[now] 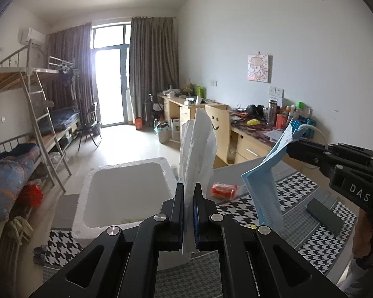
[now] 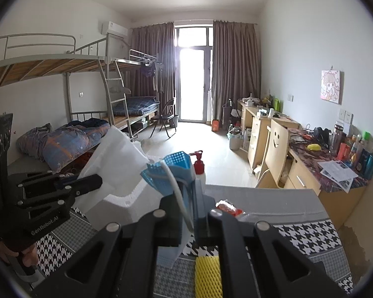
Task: Organize soft objects
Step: 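Carry the white mask in the left gripper over the foam box while the right gripper carries the blue mask, then open the left gripper to drop the white mask into the foam box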
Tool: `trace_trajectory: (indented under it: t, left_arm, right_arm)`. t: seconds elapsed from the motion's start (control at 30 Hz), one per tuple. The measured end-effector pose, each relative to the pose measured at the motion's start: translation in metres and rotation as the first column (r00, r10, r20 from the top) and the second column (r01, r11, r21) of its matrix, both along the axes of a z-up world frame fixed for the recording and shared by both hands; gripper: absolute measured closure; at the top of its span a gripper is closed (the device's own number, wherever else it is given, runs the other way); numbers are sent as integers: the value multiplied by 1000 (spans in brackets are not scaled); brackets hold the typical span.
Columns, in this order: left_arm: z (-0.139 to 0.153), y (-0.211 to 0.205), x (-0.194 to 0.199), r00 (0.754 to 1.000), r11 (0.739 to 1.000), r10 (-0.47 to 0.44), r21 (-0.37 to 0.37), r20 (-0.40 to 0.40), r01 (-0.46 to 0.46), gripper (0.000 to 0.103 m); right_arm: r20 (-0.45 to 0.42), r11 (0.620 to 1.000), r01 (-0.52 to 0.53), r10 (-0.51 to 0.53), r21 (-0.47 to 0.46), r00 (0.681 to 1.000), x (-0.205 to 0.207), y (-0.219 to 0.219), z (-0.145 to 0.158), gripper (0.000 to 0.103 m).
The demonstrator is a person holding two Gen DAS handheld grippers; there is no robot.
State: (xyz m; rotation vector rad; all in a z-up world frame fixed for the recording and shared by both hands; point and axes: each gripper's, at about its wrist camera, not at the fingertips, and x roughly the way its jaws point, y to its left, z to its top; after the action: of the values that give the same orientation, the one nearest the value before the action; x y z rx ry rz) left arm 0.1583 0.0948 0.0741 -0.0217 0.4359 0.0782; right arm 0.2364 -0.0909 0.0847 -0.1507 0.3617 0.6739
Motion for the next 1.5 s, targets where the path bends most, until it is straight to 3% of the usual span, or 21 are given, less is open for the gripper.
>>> trace_trajectory:
  t: [0.7,1.1,1.13,1.17,1.27,1.3,1.5]
  left_arm:
    - [-1,42,21,986,986,164,7,-33,-164,97]
    - [-18,57,44,977,981,193,-5,-92,-194,96]
    - [-19,58,46,975,980,199,-5,-99,-200,94]
    - [-21,60,48,972,978,207,-2,-110,-209,85]
    - [-23,66,48,968,975,221,-12,-115,-224,37]
    - [-23,67,47,968,973,226,-14,-108,-229,29]
    - [-24,73,43,963,969,245,-11,-114,-247,25]
  right_arm:
    - [-3,996,-85,85,-5,996,16,34,13,94]
    - [-9,994,-109,109,-16,994,22,45,12,94]
    - [-10,994,-108,108,-16,994,23,46,12,94]
    - [-11,994,-106,106,-16,994,23,46,13,94]
    - [-10,995,-99,99,-15,995,25,48,16,94]
    - [-9,995,-98,98,-14,995,26,48,16,94]
    - [-6,995,-95,95,-13,995,28,52,19,94]
